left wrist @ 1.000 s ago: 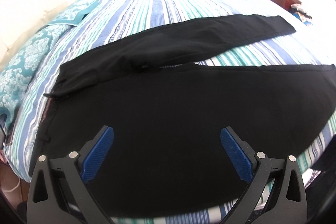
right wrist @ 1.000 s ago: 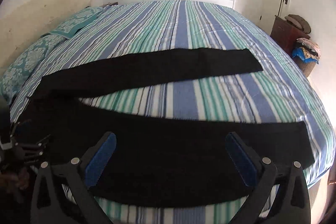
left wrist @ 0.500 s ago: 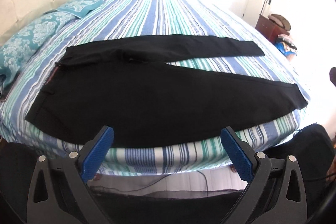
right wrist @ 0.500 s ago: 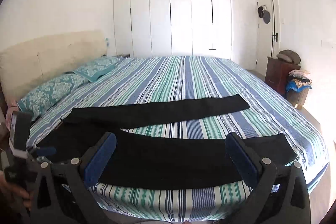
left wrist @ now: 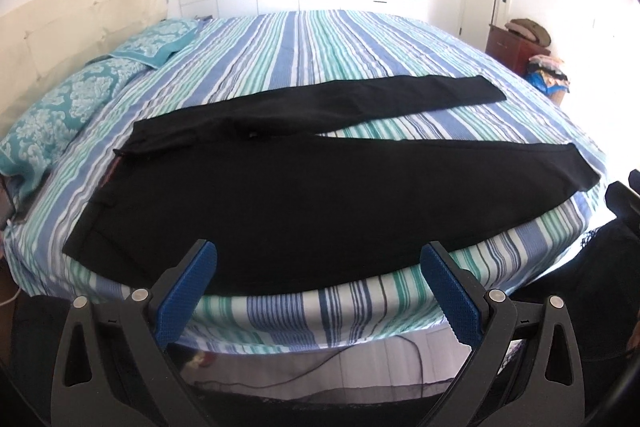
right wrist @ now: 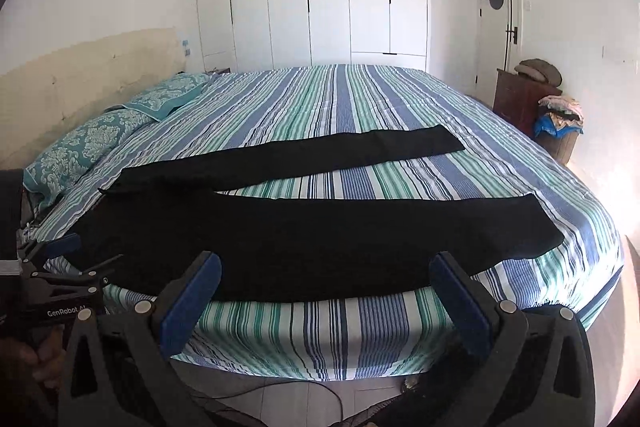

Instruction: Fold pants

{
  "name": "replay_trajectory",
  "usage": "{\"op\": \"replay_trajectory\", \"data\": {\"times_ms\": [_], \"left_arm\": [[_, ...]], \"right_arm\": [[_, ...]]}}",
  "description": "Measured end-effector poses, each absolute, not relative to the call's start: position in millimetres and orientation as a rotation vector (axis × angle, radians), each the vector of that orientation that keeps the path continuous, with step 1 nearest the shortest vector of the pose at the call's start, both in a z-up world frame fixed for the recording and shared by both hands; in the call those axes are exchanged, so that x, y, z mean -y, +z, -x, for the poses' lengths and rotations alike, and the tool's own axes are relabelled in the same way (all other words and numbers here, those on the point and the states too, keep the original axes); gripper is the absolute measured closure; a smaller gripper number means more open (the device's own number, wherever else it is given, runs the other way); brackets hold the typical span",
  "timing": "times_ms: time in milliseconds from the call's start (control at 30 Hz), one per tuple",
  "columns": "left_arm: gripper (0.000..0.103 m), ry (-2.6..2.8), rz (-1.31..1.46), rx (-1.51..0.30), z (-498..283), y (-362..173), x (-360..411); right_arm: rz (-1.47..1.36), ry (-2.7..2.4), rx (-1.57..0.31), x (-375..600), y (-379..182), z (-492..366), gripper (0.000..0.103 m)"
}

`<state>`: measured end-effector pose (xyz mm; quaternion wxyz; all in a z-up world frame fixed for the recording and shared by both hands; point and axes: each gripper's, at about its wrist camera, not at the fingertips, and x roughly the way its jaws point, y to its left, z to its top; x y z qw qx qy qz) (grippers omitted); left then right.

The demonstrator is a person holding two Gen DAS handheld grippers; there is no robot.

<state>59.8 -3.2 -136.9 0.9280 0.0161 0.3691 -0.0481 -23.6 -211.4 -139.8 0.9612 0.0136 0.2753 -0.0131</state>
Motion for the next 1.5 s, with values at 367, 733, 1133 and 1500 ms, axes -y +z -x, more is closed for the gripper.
{"op": "replay_trajectory", "data": {"times_ms": [367, 733, 1133, 1500], "left_arm": [[0.001, -0.107, -0.074, -0.746, -60.3, -140.9, 11.0], [0.001, -0.090, -0.080, -0.743, -72.9, -146.7, 8.8], [0.001, -0.072, -0.052, -0.758, -79.6, -149.5, 1.9], [0.001, -0.080, -0.057, -0.756, -78.1, -147.8, 2.8]], "right_arm": [[0.032, -0.073, -0.598, 210.1, -148.6, 19.7, 0.000], [0.048, -0.091, -0.644, 208.8, -158.7, 9.8, 0.000], [0.057, -0.086, -0.663, 206.4, -165.0, 3.4, 0.000], [0.050, -0.092, -0.662, 208.3, -164.9, 3.6, 0.000]]}}
